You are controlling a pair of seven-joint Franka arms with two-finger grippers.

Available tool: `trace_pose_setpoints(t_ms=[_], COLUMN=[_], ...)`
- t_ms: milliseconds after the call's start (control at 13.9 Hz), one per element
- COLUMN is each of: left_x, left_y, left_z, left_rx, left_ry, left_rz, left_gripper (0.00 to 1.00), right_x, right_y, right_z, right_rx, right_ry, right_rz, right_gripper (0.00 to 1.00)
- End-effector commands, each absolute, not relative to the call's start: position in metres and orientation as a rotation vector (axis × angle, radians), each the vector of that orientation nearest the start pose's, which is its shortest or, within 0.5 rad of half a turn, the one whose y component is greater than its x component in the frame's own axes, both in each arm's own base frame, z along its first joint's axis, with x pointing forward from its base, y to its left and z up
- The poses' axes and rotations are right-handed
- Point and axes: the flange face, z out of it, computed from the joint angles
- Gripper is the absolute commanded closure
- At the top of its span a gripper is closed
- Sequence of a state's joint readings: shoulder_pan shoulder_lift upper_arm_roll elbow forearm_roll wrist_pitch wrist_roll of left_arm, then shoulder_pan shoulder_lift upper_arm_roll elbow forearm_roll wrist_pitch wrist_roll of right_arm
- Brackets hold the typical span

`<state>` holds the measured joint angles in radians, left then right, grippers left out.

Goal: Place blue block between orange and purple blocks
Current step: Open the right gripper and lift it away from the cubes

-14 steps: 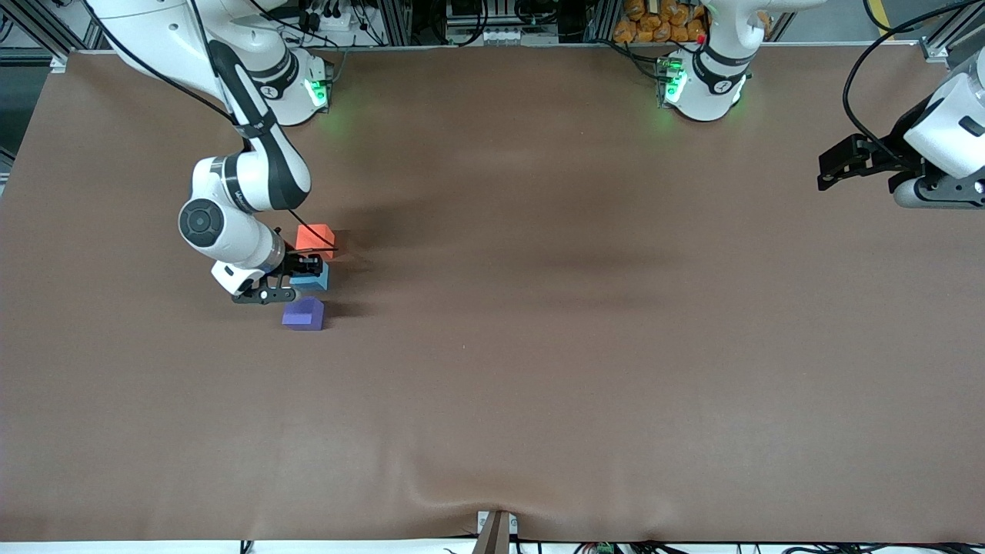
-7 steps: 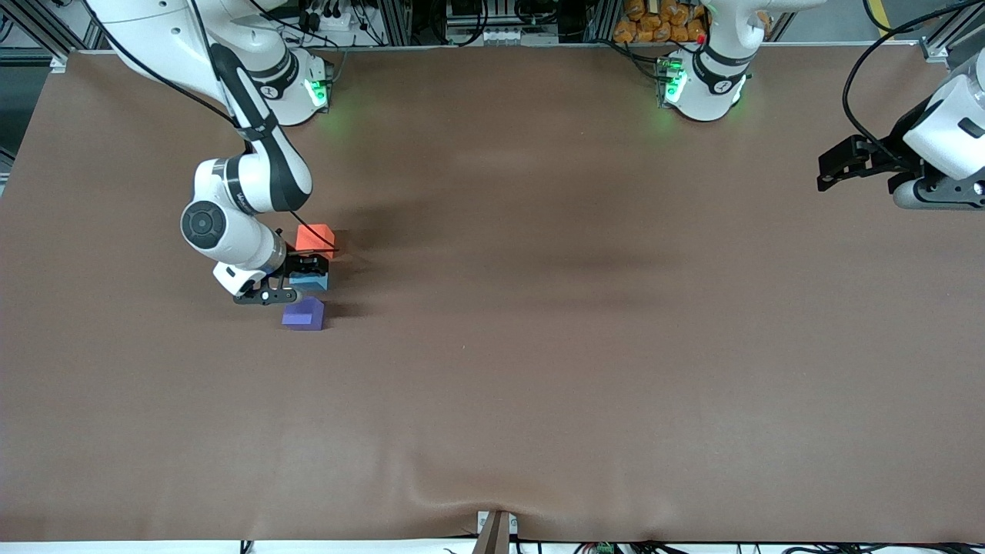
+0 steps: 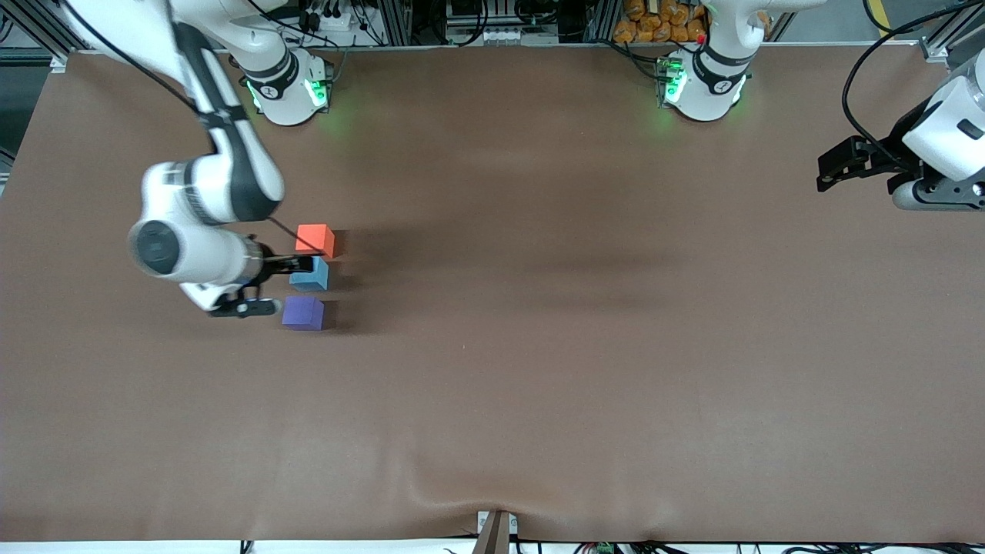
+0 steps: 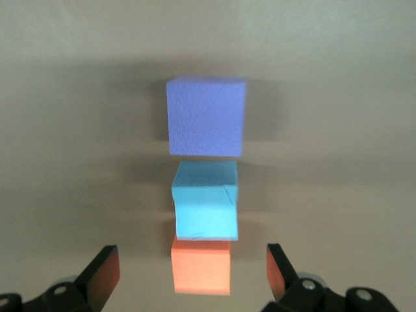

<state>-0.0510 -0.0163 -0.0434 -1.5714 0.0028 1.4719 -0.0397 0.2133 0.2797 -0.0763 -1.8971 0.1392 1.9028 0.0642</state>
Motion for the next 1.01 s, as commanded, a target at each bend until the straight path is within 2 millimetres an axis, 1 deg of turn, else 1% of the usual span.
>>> trace_pose_setpoints(t_ms=[0,72,144,216,288,361,433,505,649,721,793,865,938], left_x=[0.538,0.538,0.538,0.538,0.538,0.538,0.538,0.538,0.538,0.538,0.539,0.538,0.538], left_y=[-0.05,-0.051,-0.05,-0.051,-0.051,-0.051,-0.051,-0.051,-0.05,-0.05,-0.049,-0.049,-0.049], left_z=[0.626,0.627,0.626,0.626,0.627,0.626,0.626,0.626,0.626,0.626,0.627,0.628,0.629], left_rx=[-3.125,-3.125,-3.125,-3.125,-3.125,-3.126,-3.126,-3.125,-3.125,-3.125,-3.128,-3.136,-3.14], left_ry=[0.09,0.093,0.09,0.093,0.093,0.093,0.093,0.093,0.09,0.09,0.088,0.087,0.085], left_rz=[0.116,0.114,0.116,0.116,0.114,0.117,0.117,0.116,0.116,0.116,0.115,0.111,0.109], left_gripper=[0.0,0.0,0.0,0.0,0.0,0.0,0.0,0.0,0.0,0.0,0.0,0.0,0.0], right_x=[0.603,0.611,0.62,0.628,0.631,0.634,0.635,0.635,0.626,0.617,0.609,0.598,0.59], right_y=[0.068,0.043,0.024,0.008,-0.01,-0.029,-0.05,-0.058,-0.054,-0.049,-0.045,-0.045,-0.045], right_z=[0.393,0.41,0.432,0.457,0.476,0.495,0.51,0.525,0.549,0.573,0.588,0.606,0.62], right_rx=[-3.005,-2.998,-2.996,-2.995,-2.991,-2.985,-2.985,-2.988,-3.033,-3.077,-3.091,-3.096,-3.1], right_ry=[0.013,0.059,0.024,-0.094,-0.198,-0.251,-0.249,-0.239,-0.239,-0.183,-0.055,0.035,0.03], right_rz=[0.372,0.36,0.32,0.267,0.239,0.2,0.161,0.134,0.159,0.147,0.14,0.109,0.081], right_gripper=[0.0,0.0,0.0,0.0,0.0,0.0,0.0,0.0,0.0,0.0,0.0,0.0,0.0])
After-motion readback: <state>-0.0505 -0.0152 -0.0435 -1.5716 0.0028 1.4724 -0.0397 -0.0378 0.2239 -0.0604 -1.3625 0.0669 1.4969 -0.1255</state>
